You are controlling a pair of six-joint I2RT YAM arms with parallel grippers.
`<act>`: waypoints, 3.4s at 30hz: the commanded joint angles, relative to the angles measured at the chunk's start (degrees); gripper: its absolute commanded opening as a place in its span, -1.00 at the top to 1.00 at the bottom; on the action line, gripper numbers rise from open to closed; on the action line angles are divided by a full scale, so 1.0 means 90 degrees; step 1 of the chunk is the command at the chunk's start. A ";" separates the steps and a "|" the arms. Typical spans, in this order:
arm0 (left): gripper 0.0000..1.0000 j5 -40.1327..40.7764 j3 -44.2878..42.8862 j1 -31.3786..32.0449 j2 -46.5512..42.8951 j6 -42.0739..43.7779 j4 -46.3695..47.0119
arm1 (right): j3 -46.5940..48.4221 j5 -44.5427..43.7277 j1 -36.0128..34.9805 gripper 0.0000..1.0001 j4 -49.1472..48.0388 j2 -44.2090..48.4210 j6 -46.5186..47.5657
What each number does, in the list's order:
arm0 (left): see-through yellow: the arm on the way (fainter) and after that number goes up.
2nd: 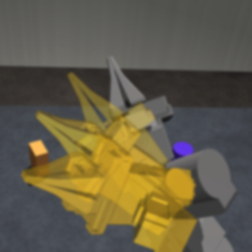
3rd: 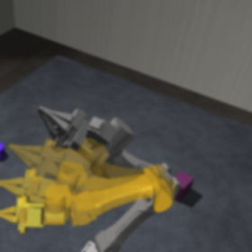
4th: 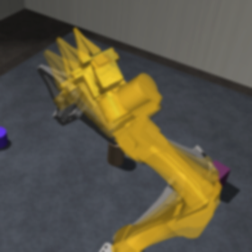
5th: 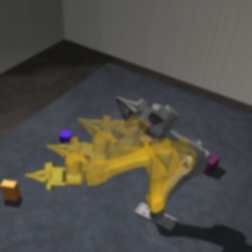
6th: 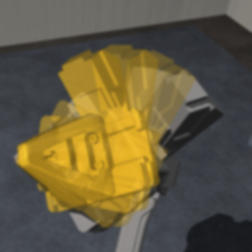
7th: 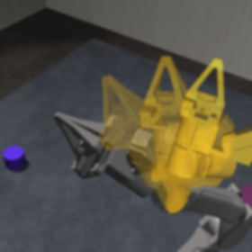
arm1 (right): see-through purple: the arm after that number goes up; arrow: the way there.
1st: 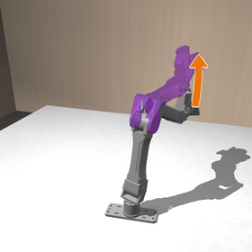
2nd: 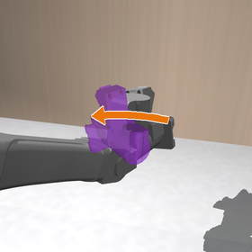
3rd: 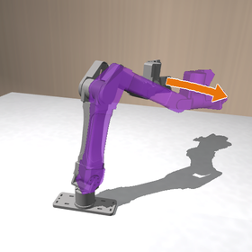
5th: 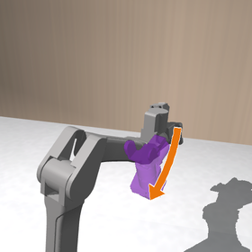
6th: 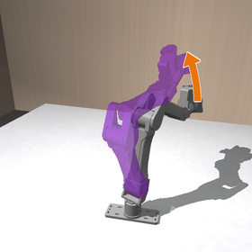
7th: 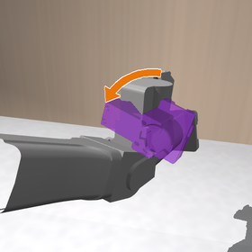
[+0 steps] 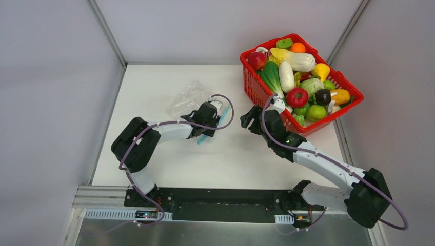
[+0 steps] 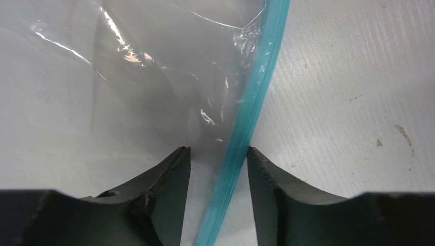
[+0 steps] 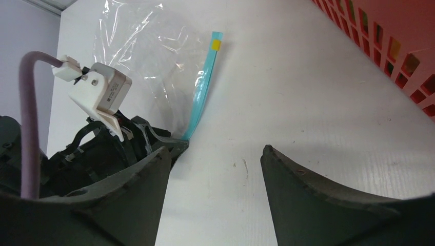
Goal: Place the food in the zip-top bag and seal the zipper
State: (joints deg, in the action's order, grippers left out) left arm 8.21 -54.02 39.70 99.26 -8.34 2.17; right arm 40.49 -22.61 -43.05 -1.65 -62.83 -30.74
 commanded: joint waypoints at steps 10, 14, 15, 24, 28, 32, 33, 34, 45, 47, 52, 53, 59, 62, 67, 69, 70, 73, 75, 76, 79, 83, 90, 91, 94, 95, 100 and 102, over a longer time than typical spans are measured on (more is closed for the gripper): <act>0.95 -0.0170 0.0488 0.0003 0.0017 -0.0089 0.0525 | 0.0253 0.0057 0.0010 -0.25 -0.0358 -0.0675 -0.0711; 1.00 -0.0252 0.0583 -0.0007 -0.0079 -0.0164 0.0645 | 0.0336 -0.0009 0.0012 -0.20 -0.0316 -0.0844 -0.0779; 1.00 -0.0290 0.0616 -0.0007 -0.0116 -0.0196 0.0683 | 0.0335 -0.0022 0.0016 -0.20 -0.0315 -0.0867 -0.0792; 1.00 -0.0677 0.0948 -0.0016 -0.0464 -0.0445 0.1112 | 0.0335 -0.0035 0.0013 -0.19 -0.0563 -0.0992 -0.0732; 1.00 -0.0836 0.1039 -0.0095 -0.0713 -0.0556 0.1078 | 0.0495 0.0289 0.0008 -0.19 -0.0578 -0.1187 -0.0590; 1.00 -0.1113 0.1255 -0.0268 -0.1084 -0.0804 0.1215 | 0.0519 0.0598 -0.0037 -0.22 -0.0714 -0.1263 -0.0421; 1.00 -0.1170 0.1307 -0.0326 -0.1175 -0.0867 0.1243 | 0.0512 0.0682 -0.0059 -0.22 -0.0799 -0.1279 -0.0353; 1.00 -0.1213 0.1348 -0.0363 -0.1265 -0.0904 0.1259 | 0.0518 0.0755 -0.0069 -0.24 -0.0844 -0.1297 -0.0311; 1.00 -0.1286 0.1557 -0.0476 -0.1972 -0.1182 0.1017 | 0.0681 0.1363 -0.0085 -0.30 -0.0810 -0.1457 0.0037; 1.00 -0.1260 0.1609 -0.0476 -0.2075 -0.1275 0.1020 | 0.0702 0.1453 -0.0080 -0.31 -0.0793 -0.1469 0.0056; 1.00 -0.1062 0.1617 -0.0476 -0.2448 -0.1419 0.0785 | 0.0824 0.1698 -0.0087 -0.30 -0.0825 -0.1642 -0.0122; 1.00 -0.0984 0.1631 -0.0480 -0.2548 -0.1474 0.0717 | 0.0853 0.1717 -0.0081 -0.28 -0.0834 -0.1684 -0.0248; 1.00 -0.0732 0.1633 -0.0486 -0.2947 -0.1554 0.0472 | 0.0867 0.1992 -0.0076 -0.20 -0.1150 -0.1961 -0.0772; 1.00 -0.0866 0.1542 -0.0486 -0.3029 -0.1563 0.0275 | 0.0859 0.2120 -0.0007 -0.12 -0.1431 -0.2290 -0.1017; 1.00 -0.1525 0.1632 -0.0476 -0.3423 -0.1633 0.0216 | 0.1181 0.2846 0.0182 -0.10 -0.1869 -0.2995 -0.1518; 1.00 -0.1596 0.1731 -0.0476 -0.3608 -0.1751 0.0242 | 0.1142 0.3114 0.0253 0.03 -0.2312 -0.3246 -0.1859; 1.00 -0.1603 0.1767 -0.0476 -0.3699 -0.1787 0.0250 | 0.1122 0.3219 0.0256 0.04 -0.2568 -0.3338 -0.1990; 1.00 -0.1601 0.1783 -0.0476 -0.3860 -0.1799 0.0158 | 0.1150 0.3445 0.0259 0.13 -0.3025 -0.3668 -0.2267; 1.00 -0.1642 0.1769 -0.0476 -0.3948 -0.1803 0.0130 | 0.1231 0.3555 0.0270 0.15 -0.3072 -0.3921 -0.2381; 1.00 -0.1675 0.1751 -0.0476 -0.3965 -0.1787 0.0117 | 0.1220 0.3605 0.0264 0.15 -0.3178 -0.3957 -0.2386; 1.00 -0.1740 0.1724 -0.0476 -0.3960 -0.1768 0.0069 | 0.1184 0.3787 0.0271 0.13 -0.3328 -0.3982 -0.2389; 1.00 -0.1663 0.1762 -0.0476 -0.3920 -0.1815 0.0043 | 0.1075 0.3957 0.0257 0.06 -0.3551 -0.3809 -0.2347; 1.00 -0.1859 0.1800 -0.0476 -0.3957 -0.1838 0.0232 | 0.1234 0.4413 0.0257 0.08 -0.3343 -0.3953 -0.2328; 1.00 -0.1881 0.1782 -0.0476 -0.3954 -0.1832 0.0219 | 0.1234 0.4425 0.0261 0.14 -0.3342 -0.3998 -0.2358; 1.00 -0.1929 0.1754 -0.0476 -0.3949 -0.1789 0.0174 | 0.1229 0.4350 0.0270 0.40 -0.3334 -0.4006 -0.2299; 1.00 -0.1904 0.1761 -0.0476 -0.3948 -0.1797 0.0148 | 0.1224 0.4319 0.0271 0.53 -0.3332 -0.3955 -0.2216; 1.00 -0.1573 0.1768 -0.0476 -0.4019 -0.1875 0.0000 | 0.1297 0.4014 0.0242 0.99 -0.2774 -0.3596 -0.1624; 0.71 -0.1427 0.1525 -0.0476 -0.3945 -0.1824 -0.0206 | 0.1340 0.3867 0.0182 1.00 -0.2438 -0.3390 -0.1397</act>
State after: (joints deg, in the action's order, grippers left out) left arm -6.81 -38.39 35.55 64.69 -24.08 2.24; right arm 49.60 14.96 -40.75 -27.57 -98.48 -48.18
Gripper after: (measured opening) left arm 0.024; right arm 0.013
